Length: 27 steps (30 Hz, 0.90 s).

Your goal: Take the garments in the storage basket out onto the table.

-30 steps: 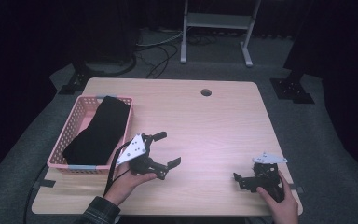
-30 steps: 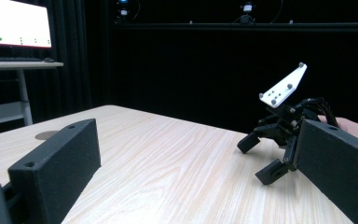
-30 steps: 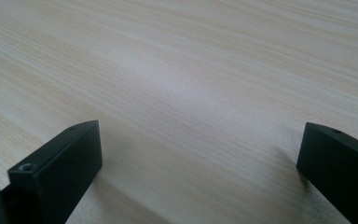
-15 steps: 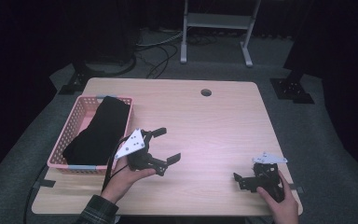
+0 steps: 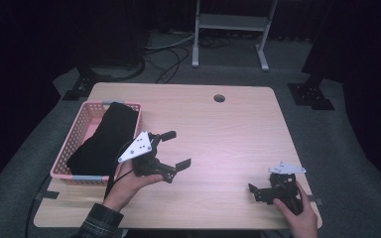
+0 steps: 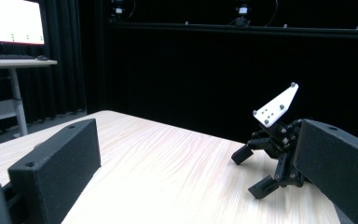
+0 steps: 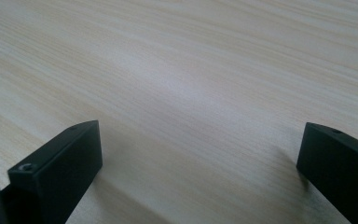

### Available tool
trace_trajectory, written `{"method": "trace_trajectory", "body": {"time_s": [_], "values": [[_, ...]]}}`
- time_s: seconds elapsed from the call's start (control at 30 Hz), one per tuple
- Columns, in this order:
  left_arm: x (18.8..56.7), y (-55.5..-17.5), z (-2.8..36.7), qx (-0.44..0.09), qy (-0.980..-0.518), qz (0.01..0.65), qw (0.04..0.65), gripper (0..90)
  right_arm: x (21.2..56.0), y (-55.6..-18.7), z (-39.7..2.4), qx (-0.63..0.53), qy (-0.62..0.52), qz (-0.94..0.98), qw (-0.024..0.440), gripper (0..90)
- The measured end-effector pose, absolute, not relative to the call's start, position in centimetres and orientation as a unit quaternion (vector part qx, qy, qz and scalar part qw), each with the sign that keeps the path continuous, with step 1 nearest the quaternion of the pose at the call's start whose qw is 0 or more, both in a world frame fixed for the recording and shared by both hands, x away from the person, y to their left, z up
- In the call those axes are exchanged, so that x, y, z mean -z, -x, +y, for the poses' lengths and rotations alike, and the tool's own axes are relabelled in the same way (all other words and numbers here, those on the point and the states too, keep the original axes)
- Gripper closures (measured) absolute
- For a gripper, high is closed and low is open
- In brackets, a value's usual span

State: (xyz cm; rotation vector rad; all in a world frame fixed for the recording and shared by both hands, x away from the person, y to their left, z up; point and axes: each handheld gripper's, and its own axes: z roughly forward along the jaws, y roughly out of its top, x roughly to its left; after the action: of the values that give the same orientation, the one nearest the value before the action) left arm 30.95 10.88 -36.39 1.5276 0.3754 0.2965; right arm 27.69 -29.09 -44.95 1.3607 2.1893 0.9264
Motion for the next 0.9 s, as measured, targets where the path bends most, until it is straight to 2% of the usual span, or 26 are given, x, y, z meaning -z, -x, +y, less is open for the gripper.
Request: {"method": "trace_trajectory", "body": {"time_s": [0.5,0.9], "values": [[34.7,-31.1,10.8,-0.111,-0.693,0.171,0.691,0.0,45.0,-27.7,-29.1,-0.332,-0.487,0.783,0.200,0.0],[32.9,-31.2,10.8,-0.112,-0.686,0.168,0.699,0.0,45.0,-27.7,-29.1,-0.332,-0.487,0.783,0.200,0.0]]}}
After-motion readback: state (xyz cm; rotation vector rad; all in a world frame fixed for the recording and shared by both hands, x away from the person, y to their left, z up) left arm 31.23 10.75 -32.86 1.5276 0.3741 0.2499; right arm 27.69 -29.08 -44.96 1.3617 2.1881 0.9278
